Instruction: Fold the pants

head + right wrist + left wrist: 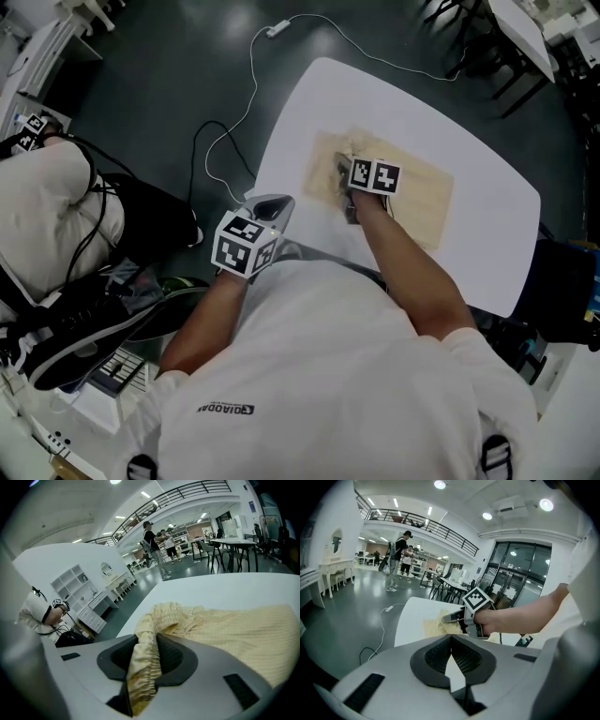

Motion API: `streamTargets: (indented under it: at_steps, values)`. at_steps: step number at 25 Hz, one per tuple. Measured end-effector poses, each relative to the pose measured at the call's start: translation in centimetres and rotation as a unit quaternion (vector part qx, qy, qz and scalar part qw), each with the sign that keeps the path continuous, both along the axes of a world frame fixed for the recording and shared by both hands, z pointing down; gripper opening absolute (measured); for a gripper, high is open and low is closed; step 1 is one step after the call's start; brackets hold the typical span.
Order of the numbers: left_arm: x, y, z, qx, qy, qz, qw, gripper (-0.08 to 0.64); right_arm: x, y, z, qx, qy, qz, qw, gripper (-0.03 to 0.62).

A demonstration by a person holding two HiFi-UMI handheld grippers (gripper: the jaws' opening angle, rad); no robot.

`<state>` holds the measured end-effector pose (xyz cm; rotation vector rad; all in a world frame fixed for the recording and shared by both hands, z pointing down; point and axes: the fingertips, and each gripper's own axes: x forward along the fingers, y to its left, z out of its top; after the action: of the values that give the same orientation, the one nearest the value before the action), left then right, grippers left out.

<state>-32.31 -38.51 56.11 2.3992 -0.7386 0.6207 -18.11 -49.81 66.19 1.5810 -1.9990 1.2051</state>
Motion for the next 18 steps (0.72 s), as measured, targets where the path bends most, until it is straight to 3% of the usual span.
streamTargets:
  at_steps: [4, 7, 12, 18]
  values:
    - [-1.3, -0.7, -0.2, -0.003, 0.002, -0.016, 0.9999, 0.028, -1.2, -1.1, 0.5, -0.012, -0.032, 0.01, 0.999, 0.147]
    - [-2.4, -1.6, -0.6, -0.002, 0.004, -0.03, 0.9995, 0.028, -2.6, -1.5, -0.4, -0.004, -0.055, -0.015, 0.998, 0.224]
    - [-3.9, -2.4, -1.2, 0.002, 0.008, -0.037, 0.9993, 0.028, -3.6, -1.4, -2.8, 0.025, -0.037, -0.033, 0.998, 0.213]
    - [-3.2, -2.4, -2.0, 0.009, 0.012, -0.023, 0.9996, 0.028, -3.3, 0.0, -4.4, 0.038, -0.041, -0.028, 0.998, 0.192]
